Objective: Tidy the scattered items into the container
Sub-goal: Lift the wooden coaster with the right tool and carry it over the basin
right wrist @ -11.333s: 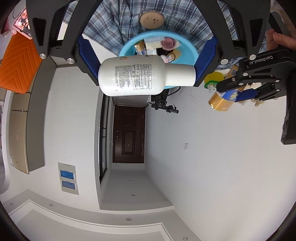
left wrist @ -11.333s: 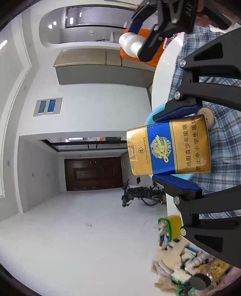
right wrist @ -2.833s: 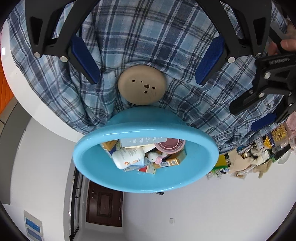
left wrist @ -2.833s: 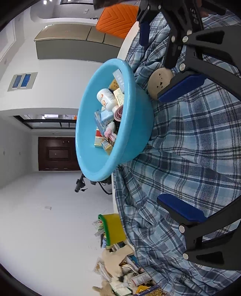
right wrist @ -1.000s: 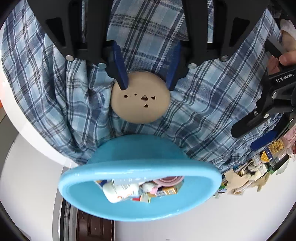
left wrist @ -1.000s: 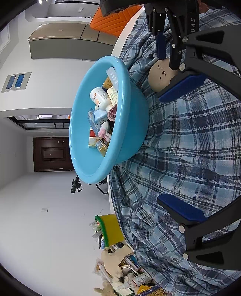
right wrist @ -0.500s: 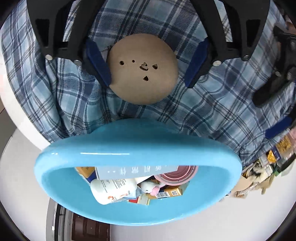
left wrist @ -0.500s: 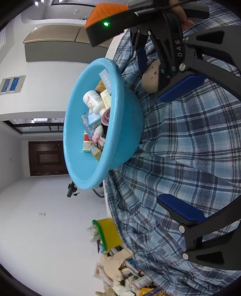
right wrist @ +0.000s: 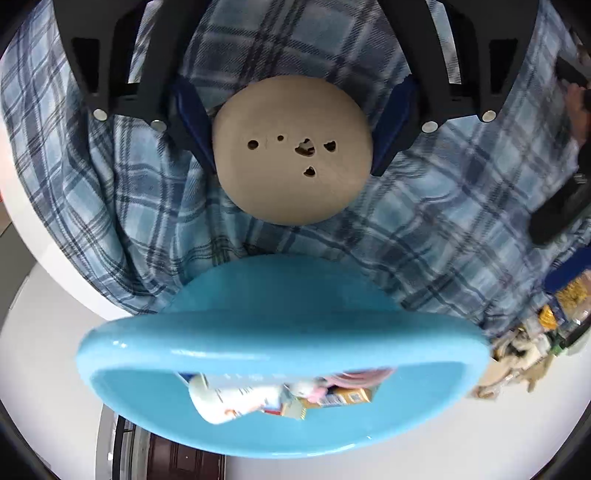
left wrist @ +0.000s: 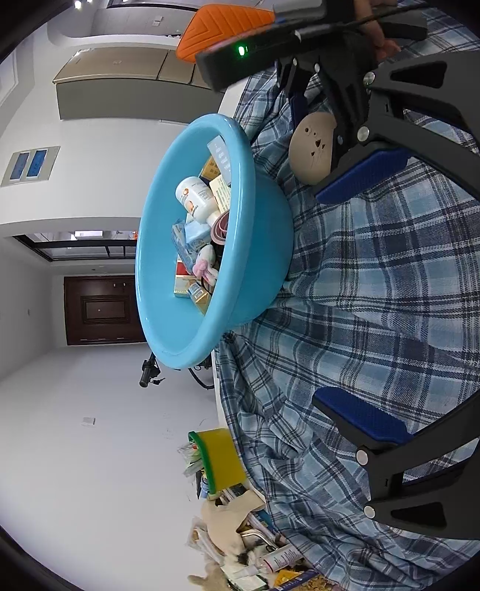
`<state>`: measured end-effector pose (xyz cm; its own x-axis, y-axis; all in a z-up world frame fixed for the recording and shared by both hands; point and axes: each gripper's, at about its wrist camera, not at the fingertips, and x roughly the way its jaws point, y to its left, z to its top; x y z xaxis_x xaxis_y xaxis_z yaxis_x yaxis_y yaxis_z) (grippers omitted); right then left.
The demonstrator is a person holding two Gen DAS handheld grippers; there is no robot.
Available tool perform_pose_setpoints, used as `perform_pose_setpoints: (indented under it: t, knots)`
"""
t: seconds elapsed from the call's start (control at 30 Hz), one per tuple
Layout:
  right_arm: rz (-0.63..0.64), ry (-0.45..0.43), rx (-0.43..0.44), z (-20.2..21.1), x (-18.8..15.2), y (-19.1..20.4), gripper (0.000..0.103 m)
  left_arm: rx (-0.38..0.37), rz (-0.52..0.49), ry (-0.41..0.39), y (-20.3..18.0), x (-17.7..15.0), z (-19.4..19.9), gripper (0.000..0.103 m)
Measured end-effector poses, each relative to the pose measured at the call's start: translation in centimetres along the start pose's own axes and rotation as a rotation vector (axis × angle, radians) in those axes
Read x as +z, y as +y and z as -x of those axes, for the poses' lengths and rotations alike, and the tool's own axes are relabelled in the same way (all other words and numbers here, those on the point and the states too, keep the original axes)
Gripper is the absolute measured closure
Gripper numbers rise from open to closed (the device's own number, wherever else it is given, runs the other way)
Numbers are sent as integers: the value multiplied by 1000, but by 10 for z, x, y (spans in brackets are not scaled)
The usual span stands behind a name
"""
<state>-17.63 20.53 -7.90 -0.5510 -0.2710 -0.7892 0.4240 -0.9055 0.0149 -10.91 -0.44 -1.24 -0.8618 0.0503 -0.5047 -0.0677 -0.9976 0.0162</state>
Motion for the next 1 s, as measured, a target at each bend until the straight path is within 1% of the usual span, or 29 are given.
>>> perform_pose_setpoints:
  t: [0.23,0.33,0.43,0.53,0.57,0.63,0.7,0.77,0.9,1.0]
  knots:
    - [-2,-51,70,28,-8,15,25,3,-8,-2,-1,0,-1,2]
    - [12,-70,79,42,-13,22,25,6,-8,5,-1,0,-2,2]
    - [36,-93,65,52,-12,32,25,31,-11,39,-2,0,-8,2]
    - [59,-121,23,64,-7,36,25,16,-15,28,-2,2,-7,2]
    - [63,-136,9,69,-4,37,25,22,-28,27,-3,4,-6,2]
    - [69,-156,-7,78,-2,35,25,31,-52,25,-4,15,-4,2]
    - [66,-178,-26,85,5,34,25,35,-36,8,1,32,1,2]
    - [50,-194,-30,91,12,30,24,20,-23,1,4,47,3,2]
    - [21,-222,-32,99,27,23,24,25,-28,-32,5,82,8,2]
    - [3,-250,-36,107,40,18,24,6,6,-64,7,105,9,2]
